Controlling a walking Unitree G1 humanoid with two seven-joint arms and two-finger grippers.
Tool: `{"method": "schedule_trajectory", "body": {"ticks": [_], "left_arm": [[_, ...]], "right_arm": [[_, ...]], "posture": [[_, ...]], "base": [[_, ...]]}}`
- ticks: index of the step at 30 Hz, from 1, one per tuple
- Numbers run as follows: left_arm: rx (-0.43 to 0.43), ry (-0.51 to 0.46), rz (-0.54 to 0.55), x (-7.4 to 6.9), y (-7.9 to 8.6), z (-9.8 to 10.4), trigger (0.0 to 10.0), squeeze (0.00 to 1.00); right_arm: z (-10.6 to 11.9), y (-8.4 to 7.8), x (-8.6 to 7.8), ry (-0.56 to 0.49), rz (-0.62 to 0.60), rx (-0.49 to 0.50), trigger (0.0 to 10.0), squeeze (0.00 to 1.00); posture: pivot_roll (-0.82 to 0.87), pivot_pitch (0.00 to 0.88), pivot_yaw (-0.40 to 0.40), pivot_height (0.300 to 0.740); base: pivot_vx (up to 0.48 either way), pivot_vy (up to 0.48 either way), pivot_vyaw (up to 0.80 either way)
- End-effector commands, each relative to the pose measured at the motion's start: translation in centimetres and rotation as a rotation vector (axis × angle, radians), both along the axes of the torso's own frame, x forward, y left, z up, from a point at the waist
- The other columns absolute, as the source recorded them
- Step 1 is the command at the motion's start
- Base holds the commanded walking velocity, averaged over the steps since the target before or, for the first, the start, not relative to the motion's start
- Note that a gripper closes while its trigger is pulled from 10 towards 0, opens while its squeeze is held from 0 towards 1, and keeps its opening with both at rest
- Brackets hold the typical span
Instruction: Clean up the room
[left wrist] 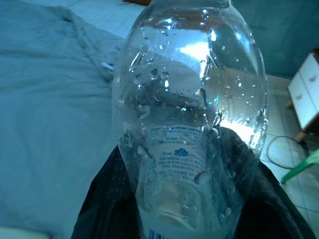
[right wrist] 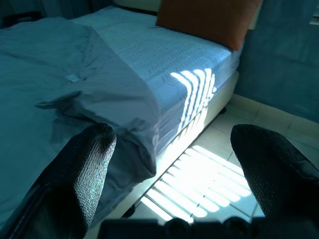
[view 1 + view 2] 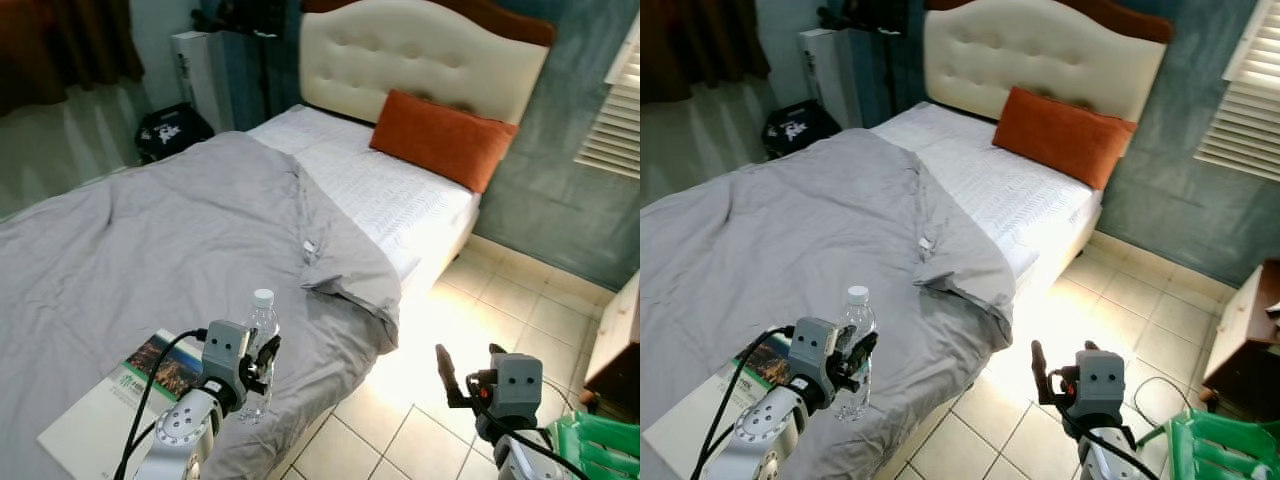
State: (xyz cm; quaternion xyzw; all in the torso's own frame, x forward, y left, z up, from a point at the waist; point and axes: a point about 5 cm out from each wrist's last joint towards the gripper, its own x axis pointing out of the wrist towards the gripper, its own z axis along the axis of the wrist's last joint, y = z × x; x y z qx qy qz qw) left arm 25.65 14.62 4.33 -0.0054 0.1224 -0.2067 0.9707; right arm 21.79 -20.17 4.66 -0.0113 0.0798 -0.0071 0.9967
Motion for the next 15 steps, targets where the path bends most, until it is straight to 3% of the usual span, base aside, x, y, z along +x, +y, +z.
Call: {"method": "schedule_trajectory", "body": {"ticks": [1, 12, 15], "left_arm": [[0.013, -0.024, -0.012, 0.47, -0.03, 0.43, 10.0, 0.0], [0.019, -0.036, -0.082, 0.61, -0.96, 0.24, 10.0, 0.0], [0.022, -0.039, -0.083, 0.67, -1.03, 0.24, 10.0, 0.0]], "right_arm": [[0.0, -0.03, 0.2, -0.005, -0.003, -0.008, 10.0, 0.0], [-0.06, -0.44, 0.07, -0.008, -0.014, -0.02, 10.0, 0.0], [-0.05, -0.48, 0.07, -0.009, -0.015, -0.021, 10.0, 0.0]], "posture": [[0.0, 0.0, 0.007, 0.74], [-0.01, 0.0, 0.008, 0.74], [-0.01, 0.0, 0.007, 0.74]], "base": [[0.0, 0.0, -0.8], [0.0, 0.0, -0.8], [0.0, -0.455, -0.8]]}}
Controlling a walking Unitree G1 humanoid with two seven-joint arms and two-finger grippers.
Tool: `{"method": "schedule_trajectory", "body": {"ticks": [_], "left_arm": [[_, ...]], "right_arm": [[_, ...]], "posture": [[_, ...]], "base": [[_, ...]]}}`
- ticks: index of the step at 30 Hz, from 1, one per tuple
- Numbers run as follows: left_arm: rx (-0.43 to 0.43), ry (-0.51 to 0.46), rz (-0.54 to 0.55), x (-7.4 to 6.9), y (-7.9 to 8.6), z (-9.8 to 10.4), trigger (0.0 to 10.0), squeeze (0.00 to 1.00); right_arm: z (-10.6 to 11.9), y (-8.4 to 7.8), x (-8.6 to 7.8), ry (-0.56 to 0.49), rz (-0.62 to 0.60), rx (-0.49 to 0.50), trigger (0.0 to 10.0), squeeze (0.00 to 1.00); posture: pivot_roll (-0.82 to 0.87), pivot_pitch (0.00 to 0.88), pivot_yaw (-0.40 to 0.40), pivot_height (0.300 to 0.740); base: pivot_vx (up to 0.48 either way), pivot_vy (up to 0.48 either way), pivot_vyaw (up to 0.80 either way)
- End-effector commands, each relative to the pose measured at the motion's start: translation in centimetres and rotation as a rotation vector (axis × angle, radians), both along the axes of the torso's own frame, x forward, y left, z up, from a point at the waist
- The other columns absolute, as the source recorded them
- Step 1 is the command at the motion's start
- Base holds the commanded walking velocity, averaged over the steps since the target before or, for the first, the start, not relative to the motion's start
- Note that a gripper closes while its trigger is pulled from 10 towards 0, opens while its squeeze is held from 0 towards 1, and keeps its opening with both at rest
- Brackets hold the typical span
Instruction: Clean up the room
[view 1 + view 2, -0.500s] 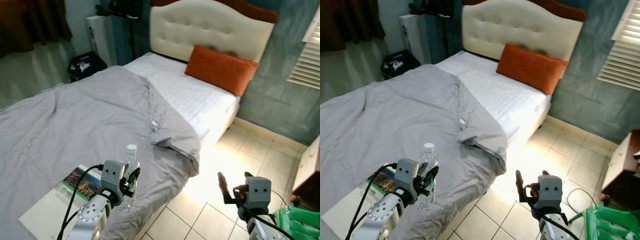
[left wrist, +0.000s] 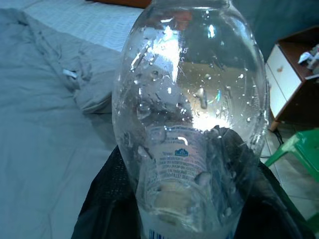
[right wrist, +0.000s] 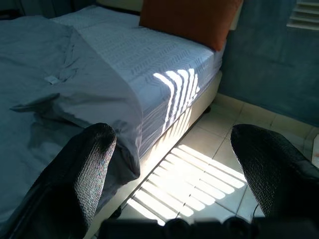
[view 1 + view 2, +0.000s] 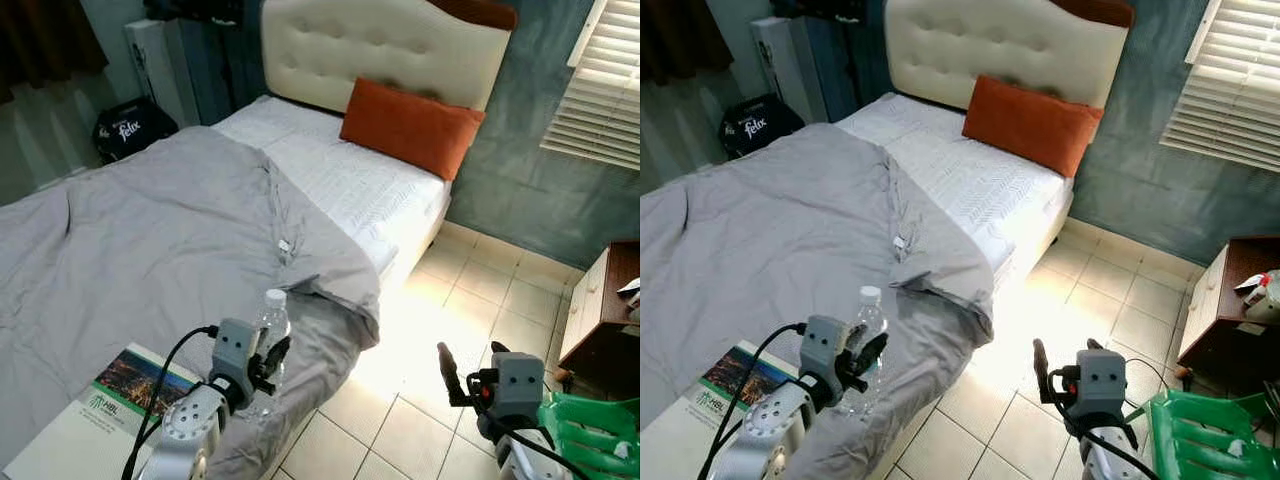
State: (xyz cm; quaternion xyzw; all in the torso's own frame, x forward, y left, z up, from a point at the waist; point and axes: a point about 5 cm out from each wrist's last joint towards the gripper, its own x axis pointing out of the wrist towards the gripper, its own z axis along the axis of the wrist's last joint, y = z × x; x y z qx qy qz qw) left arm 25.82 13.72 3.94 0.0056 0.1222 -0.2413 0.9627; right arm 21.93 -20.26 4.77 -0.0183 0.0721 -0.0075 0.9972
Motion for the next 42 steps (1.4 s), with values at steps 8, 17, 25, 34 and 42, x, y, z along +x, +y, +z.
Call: {"method": "schedule_trajectory", "body": {"ticks": [8, 17, 25, 34, 42], "left_arm": [[0.003, -0.03, -0.019, 1.0, -0.1, 0.6, 10.0, 0.0], [0.041, -0.024, -0.021, 1.2, 0.4, -0.1, 10.0, 0.0], [0.047, -0.031, -0.005, 2.0, 0.9, 0.1, 10.0, 0.0], [0.018, -0.024, 0.063, 2.8, 0.9, 0.3, 10.0, 0.0], [0.034, -0.031, 0.036, 3.0, 0.0, 0.3, 10.0, 0.0]], "right_arm": [[-0.1, -0.5, 0.0, 0.003, -0.021, -0.011, 10.0, 0.0], [0.1, -0.6, 0.0, -0.005, -0.026, -0.009, 10.0, 0.0], [0.1, -0.5, 0.1, -0.009, -0.027, -0.001, 10.0, 0.0], [0.0, -0.4, 0.3, -0.016, -0.031, 0.016, 10.0, 0.0], [0.0, -0.2, 0.5, -0.018, -0.031, 0.02, 10.0, 0.0]], "posture": [[-0.02, 0.0, 0.009, 0.74], [-0.02, 0.0, 0.008, 0.74], [-0.03, 0.0, 0.012, 0.74], [-0.03, 0.0, 0.021, 0.74], [-0.03, 0.0, 0.027, 0.74]], "base": [[0.0, 0.0, -0.8], [0.0, 0.0, -0.8], [0.0, 0.0, -0.8], [0.0, 0.0, -0.8], [0.0, 0.0, -0.8]]}}
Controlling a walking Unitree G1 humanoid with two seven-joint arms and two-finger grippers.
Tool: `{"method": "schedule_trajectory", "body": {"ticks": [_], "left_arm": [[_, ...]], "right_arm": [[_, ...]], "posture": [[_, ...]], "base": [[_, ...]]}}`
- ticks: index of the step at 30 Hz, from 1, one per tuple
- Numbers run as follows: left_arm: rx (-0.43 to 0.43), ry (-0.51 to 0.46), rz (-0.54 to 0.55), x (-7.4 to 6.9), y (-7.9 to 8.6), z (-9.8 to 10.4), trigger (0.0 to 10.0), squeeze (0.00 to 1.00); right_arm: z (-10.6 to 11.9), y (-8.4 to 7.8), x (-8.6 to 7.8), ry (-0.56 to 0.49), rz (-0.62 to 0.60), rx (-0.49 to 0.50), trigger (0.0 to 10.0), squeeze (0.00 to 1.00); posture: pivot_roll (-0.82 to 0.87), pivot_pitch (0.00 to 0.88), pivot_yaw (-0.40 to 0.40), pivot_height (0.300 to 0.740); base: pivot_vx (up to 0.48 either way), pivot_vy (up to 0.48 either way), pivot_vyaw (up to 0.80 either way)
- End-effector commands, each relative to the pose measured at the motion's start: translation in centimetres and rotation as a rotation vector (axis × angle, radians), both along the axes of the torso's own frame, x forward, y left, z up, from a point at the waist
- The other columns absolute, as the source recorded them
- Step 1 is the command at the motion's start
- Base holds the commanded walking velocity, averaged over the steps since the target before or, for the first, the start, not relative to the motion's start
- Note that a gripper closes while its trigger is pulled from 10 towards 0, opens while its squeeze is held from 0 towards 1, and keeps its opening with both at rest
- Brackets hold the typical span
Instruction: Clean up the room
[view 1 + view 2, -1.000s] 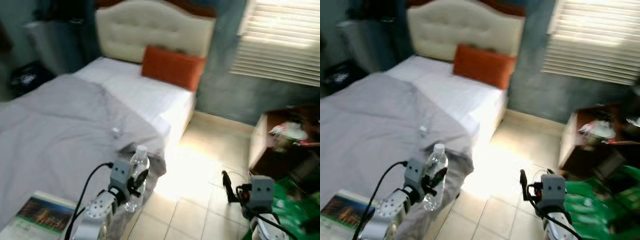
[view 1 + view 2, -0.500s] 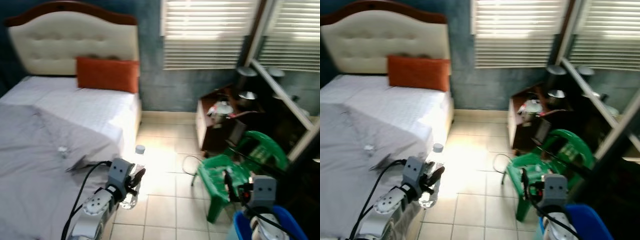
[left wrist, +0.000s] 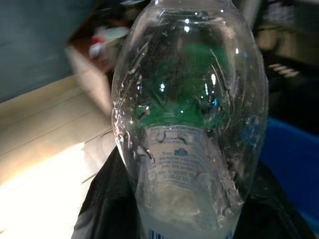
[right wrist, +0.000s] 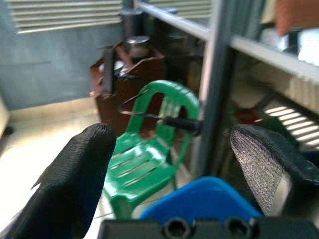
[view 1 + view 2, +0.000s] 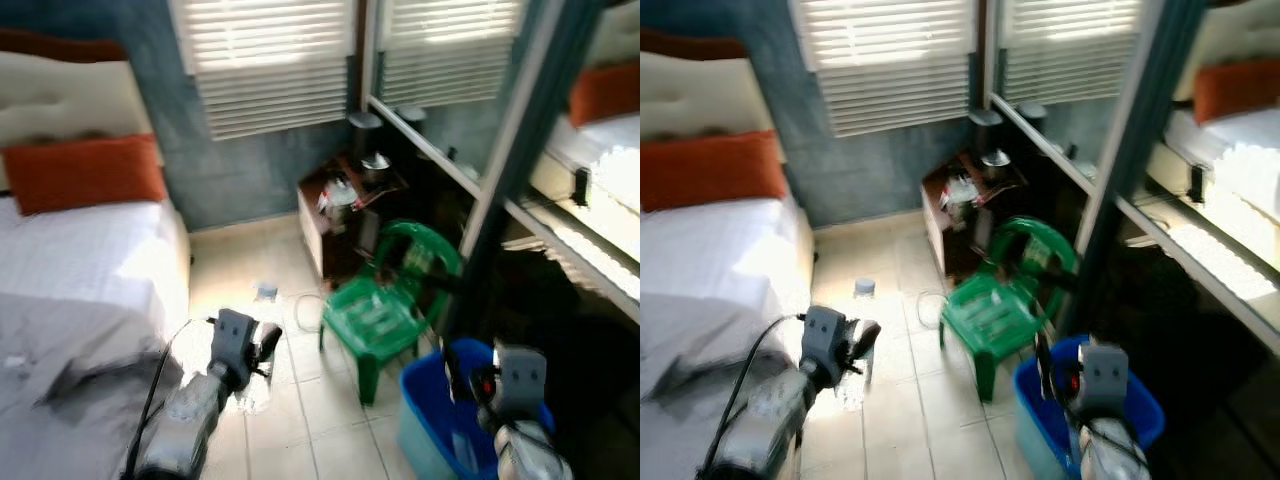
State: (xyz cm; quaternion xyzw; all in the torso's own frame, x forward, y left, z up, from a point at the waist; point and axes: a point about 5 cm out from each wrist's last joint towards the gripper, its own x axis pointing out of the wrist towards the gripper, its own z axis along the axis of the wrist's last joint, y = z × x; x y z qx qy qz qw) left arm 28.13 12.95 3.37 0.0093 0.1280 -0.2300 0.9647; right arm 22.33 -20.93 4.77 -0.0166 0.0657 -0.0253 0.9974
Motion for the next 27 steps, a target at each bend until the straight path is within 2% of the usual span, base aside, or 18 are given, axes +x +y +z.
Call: {"method": "schedule_trajectory", "body": {"ticks": [1, 24, 27], "left_arm": [[0.029, -0.042, -0.003, 0.7, 0.4, 0.7, 10.0, 0.0], [0.058, -0.037, -0.015, 1.6, -0.8, 0.6, 10.0, 0.0], [0.074, -0.054, -0.027, 1.6, -1.2, 0.6, 10.0, 0.0]], "right_arm": [[0.0, 0.5, 0.2, -0.005, 0.002, 0.021, 10.0, 0.0], [-0.8, 0.9, -0.1, 0.018, 0.021, 0.013, 10.0, 0.0], [-0.8, 0.9, -0.2, 0.016, 0.021, 0.008, 10.0, 0.0]], "posture": [[-0.03, 0.0, 0.031, 0.74], [-0.04, 0.0, 0.036, 0.74], [-0.04, 0.0, 0.038, 0.74]], "base": [[0.0, 0.0, -0.8], [0.0, 0.0, -0.8], [0.0, 0.0, 0.0]]}}
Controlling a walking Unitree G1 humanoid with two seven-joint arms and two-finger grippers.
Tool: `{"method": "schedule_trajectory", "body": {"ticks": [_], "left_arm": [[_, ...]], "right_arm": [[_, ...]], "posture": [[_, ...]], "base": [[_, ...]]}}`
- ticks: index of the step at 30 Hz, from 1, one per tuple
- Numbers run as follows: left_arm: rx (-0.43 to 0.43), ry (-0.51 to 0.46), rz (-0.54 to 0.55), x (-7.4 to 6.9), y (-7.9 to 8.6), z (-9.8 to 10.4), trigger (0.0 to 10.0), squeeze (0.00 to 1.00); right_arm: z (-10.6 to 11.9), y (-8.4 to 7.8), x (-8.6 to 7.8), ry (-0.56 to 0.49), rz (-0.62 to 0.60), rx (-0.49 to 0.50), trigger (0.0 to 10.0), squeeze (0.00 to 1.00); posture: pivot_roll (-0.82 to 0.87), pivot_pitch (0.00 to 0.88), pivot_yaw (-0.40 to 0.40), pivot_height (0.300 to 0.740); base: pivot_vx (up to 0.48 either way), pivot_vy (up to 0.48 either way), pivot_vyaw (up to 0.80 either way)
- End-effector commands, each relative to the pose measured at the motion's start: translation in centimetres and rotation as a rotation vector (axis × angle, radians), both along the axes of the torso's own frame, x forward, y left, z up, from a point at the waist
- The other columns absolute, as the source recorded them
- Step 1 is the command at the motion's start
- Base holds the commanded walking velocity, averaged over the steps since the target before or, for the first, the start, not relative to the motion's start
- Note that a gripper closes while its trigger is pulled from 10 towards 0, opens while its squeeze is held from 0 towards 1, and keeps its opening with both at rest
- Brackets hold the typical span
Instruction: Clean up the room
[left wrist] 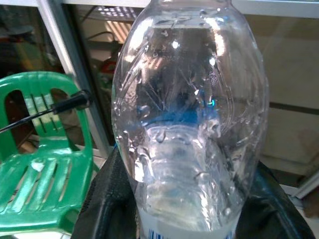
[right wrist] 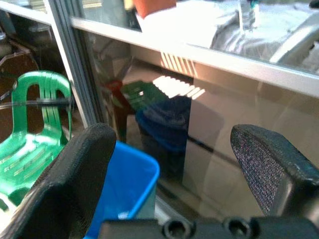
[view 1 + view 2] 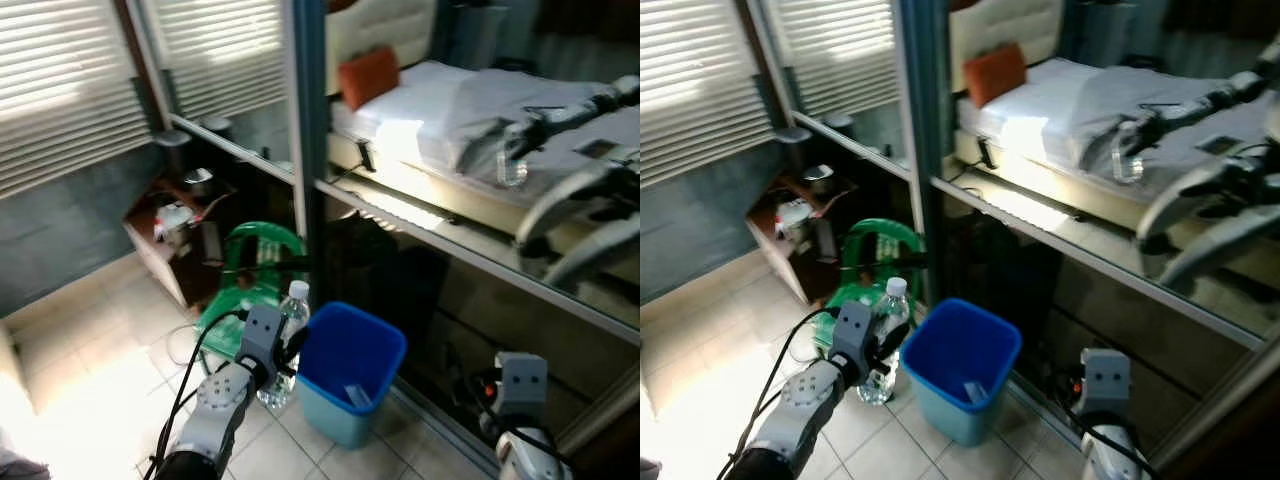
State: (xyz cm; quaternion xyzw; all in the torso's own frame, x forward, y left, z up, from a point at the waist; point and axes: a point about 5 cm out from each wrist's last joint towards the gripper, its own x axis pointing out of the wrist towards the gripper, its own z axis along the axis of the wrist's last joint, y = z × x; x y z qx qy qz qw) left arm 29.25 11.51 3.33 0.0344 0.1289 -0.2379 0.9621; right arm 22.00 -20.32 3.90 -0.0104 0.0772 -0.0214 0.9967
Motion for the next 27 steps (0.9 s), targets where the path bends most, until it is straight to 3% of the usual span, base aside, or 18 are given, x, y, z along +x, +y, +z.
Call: {"method": "schedule_trajectory", "body": {"ticks": [1, 9, 19, 27], "left_arm": [[0.032, -0.054, -0.009, 0.5, 0.1, 0.7, 10.0, 0.0], [0.013, -0.086, 0.022, 0.7, -0.2, 1.2, 10.0, 0.0], [0.023, -0.087, -0.073, 0.0, -1.5, 0.9, 10.0, 0.0], [0.053, -0.047, -0.101, 0.3, -1.8, 0.5, 10.0, 0.0]], "right_arm": [[0.0, 0.3, 0.1, -0.008, 0.021, -0.008, 10.0, 0.0], [0.0, 0.5, -0.1, -0.008, 0.033, -0.019, 10.0, 0.0], [-0.1, 0.4, -0.2, -0.003, 0.032, -0.028, 10.0, 0.0], [-0.2, 0.2, -0.4, 0.006, 0.017, -0.029, 10.0, 0.0]], "posture": [[-0.04, 0.0, 0.039, 0.74], [-0.05, 0.0, 0.041, 0.74], [-0.06, 0.0, 0.042, 0.74], [-0.07, 0.0, 0.05, 0.74]], "base": [[0.0, 0.0, 0.0], [0.374, 0.0, 0.0], [0.478, 0.0, 0.0], [0.117, 0.0, -0.78]]}}
